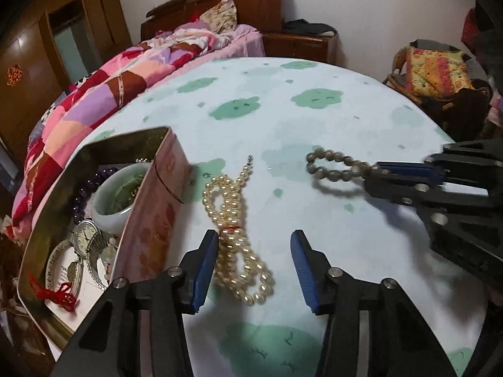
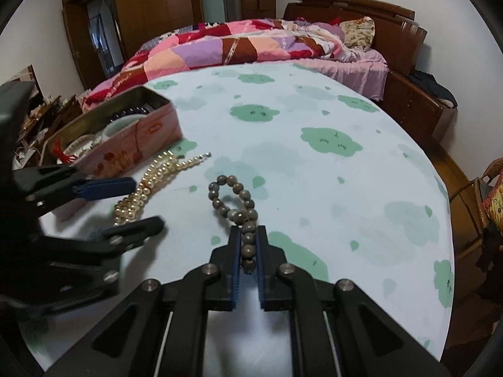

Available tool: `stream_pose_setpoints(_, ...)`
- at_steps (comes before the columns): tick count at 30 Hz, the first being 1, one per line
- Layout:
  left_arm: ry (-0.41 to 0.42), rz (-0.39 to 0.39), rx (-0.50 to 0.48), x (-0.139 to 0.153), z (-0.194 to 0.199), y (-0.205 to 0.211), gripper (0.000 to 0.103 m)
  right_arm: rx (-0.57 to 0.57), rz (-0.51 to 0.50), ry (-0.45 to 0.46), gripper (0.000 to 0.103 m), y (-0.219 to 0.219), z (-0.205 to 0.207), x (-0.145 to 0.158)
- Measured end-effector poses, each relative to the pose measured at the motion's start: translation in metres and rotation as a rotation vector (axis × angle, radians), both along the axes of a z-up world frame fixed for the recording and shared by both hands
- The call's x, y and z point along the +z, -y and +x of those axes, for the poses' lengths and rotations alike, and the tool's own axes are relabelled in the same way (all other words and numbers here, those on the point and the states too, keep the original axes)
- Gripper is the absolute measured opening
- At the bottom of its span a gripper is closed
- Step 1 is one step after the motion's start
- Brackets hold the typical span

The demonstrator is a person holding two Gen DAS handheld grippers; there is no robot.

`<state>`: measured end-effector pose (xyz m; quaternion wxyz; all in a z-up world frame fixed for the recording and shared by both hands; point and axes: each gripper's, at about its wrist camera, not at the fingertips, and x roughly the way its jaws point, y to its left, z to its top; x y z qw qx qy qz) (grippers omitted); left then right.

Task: Organize jewelry
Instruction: 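Grasp the pearl strand with the left gripper while the right grasps the grey bead bracelet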

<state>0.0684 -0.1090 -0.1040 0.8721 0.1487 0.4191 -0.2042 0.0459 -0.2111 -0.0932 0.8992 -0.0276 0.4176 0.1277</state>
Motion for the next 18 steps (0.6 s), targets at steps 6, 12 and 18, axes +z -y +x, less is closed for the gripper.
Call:
stream_pose_setpoints(6, 0.039, -0.018, -0.029, 0.021, -0.006, -0.007, 0.005, 0.012, 0.028, 0.052, 0.011, -0.008, 0.000, 0.016)
stream_pose_setpoints(12, 0.160, -0.057, 0.034, 0.070, -0.017, -0.049, 0.005, 0.051, 0.023, 0.116, 0.011, -0.027, 0.012, 0.045)
stream_pose_setpoints(18, 0.243, -0.078, 0.133, 0.107, -0.013, -0.100, 0.005, 0.125, 0.029, 0.174, 0.011, -0.065, 0.024, 0.069)
